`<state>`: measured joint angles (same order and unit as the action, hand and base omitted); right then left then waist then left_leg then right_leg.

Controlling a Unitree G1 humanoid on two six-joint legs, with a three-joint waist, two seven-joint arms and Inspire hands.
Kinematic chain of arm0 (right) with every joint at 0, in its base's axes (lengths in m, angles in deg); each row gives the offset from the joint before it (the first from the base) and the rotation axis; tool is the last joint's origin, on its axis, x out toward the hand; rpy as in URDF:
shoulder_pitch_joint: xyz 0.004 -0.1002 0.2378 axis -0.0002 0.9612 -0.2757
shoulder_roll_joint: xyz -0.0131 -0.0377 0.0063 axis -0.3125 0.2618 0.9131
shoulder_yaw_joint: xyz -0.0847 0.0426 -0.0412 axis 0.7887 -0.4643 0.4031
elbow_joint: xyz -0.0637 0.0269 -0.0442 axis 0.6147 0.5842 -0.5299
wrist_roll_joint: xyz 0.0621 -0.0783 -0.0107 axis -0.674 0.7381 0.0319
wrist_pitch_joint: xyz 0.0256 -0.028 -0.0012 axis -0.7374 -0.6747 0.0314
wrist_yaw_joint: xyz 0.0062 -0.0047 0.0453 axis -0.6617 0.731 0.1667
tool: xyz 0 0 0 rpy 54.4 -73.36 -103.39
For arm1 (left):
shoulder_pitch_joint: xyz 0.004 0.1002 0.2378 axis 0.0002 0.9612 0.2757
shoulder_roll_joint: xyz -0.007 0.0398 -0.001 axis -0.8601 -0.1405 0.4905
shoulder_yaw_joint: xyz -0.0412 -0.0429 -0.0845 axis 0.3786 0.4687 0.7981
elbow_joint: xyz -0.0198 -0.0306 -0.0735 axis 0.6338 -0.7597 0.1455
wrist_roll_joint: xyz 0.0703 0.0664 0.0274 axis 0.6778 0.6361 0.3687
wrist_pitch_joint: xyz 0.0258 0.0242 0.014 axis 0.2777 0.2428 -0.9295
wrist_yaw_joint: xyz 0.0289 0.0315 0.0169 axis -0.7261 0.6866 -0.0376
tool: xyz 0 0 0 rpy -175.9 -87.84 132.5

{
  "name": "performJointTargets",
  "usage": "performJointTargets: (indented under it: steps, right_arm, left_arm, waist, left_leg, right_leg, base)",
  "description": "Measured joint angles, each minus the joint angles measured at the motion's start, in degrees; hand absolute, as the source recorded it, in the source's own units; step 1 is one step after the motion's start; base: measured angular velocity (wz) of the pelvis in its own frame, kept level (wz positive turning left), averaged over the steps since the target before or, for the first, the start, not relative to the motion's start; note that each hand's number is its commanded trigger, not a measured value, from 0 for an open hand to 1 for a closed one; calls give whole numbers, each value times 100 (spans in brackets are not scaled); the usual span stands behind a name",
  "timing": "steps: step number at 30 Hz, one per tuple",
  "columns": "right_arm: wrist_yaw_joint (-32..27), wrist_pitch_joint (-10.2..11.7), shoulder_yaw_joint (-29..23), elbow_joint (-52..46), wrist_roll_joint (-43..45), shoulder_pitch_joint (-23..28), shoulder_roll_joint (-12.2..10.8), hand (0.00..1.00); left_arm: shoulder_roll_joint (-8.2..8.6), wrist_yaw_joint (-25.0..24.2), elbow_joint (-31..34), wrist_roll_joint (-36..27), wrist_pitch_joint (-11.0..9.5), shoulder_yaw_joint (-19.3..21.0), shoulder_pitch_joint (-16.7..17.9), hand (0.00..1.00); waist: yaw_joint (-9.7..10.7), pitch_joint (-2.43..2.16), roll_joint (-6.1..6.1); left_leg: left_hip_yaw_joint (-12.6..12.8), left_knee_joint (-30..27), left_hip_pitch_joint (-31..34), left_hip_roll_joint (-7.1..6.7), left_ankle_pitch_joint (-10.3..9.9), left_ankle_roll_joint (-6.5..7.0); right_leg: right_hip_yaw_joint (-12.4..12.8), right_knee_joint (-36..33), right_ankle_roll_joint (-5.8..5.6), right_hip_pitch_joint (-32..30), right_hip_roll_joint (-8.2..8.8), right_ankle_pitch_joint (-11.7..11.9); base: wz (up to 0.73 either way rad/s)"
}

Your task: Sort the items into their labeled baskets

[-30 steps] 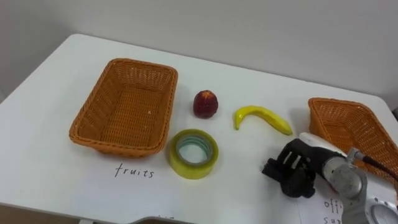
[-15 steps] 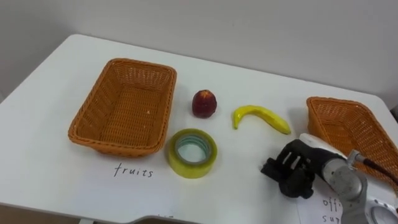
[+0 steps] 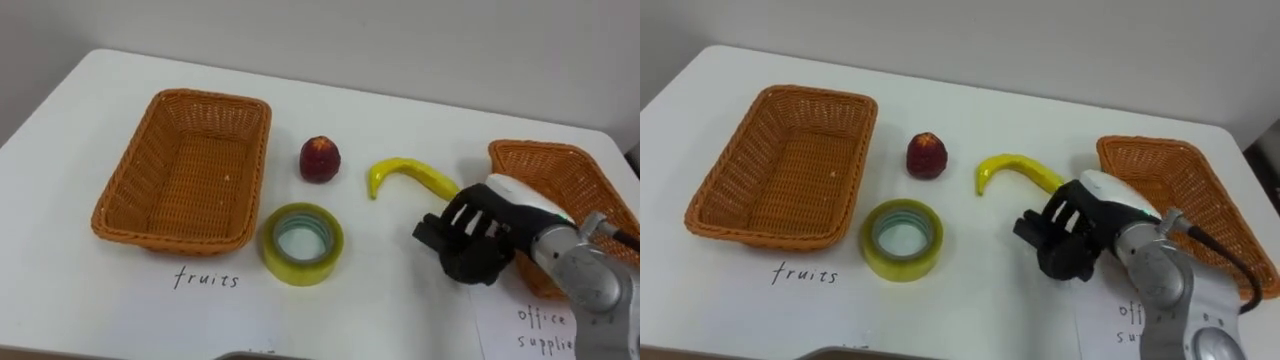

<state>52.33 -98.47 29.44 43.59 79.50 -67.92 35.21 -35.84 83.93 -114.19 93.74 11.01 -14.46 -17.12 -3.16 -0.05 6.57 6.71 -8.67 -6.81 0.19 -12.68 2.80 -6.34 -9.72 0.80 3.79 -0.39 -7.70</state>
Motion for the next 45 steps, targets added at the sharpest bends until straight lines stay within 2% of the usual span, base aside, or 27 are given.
performJointTargets:
  steps: [5,11,15,20,30,32,37,40,45]
  right_arm:
    - [0,18,-152,-134,-213,0,-1,100]
    - [-65,60,-294,-289,-657,1,0,100]
    - [-326,191,-610,-322,-799,0,-1,100]
    - [-708,213,-834,-322,-1087,-1,-2,100]
    - [-1023,310,-1051,-322,-1146,-3,8,100]
    - [-1185,381,-1219,-311,-1143,-2,12,100]
    - [-1560,394,-1513,-267,-1168,1,23,100]
    - [-1911,502,-1560,-115,-1361,-3,50,100]
    - [-2187,516,-1560,128,-1472,-3,55,100]
  left_arm:
    - [1,1,98,0,-75,19,48,0]
    - [0,2,97,1,-98,230,123,0]
    - [20,-3,7,0,-121,402,169,0]
    - [24,-23,-123,-1,-121,401,159,0]
    - [20,-164,-244,18,-122,412,191,0]
    - [28,-266,-244,19,-121,495,221,0]
    - [25,-278,-242,17,-118,632,246,0]
    - [24,-264,-228,9,-119,627,238,0]
    - [15,-255,-228,9,-176,624,202,0]
  waist:
    - [-1,0,1]
    - [20,-2,28]
    - [14,3,80]
    - [38,4,79]
    - [152,17,39]
    - [241,20,22]
    - [345,25,-2]
    - [425,22,-3]
    - [461,19,3]
  left_leg:
    - [37,5,-7,6,-1,-1]
    - [66,-2,-13,12,0,-4]
    - [77,2,-13,9,-1,-2]
    - [82,4,-15,8,-3,1]
    - [102,5,-32,8,-4,1]
    - [92,3,-31,10,-3,1]
    - [93,1,-30,10,-3,2]
    - [92,-4,-30,11,-3,2]
    - [95,-7,-31,10,-3,2]
  right_leg:
    - [25,-1,-1,0,-3,1]
    - [56,-6,0,1,-12,1]
    - [71,-4,-10,0,-11,7]
    - [87,-4,-17,0,-12,12]
    - [49,-8,-17,5,-6,12]
    - [-3,-6,-17,20,9,12]
    - [-14,-7,-18,19,13,12]
    - [-18,-8,-17,21,12,12]
    - [-14,-12,-17,19,12,12]
  base:
    - [-2]
    - [-2]
    - [0]
    - [0]
    - [0]
    - [7]
    - [0]
    - [0]
    - [0]
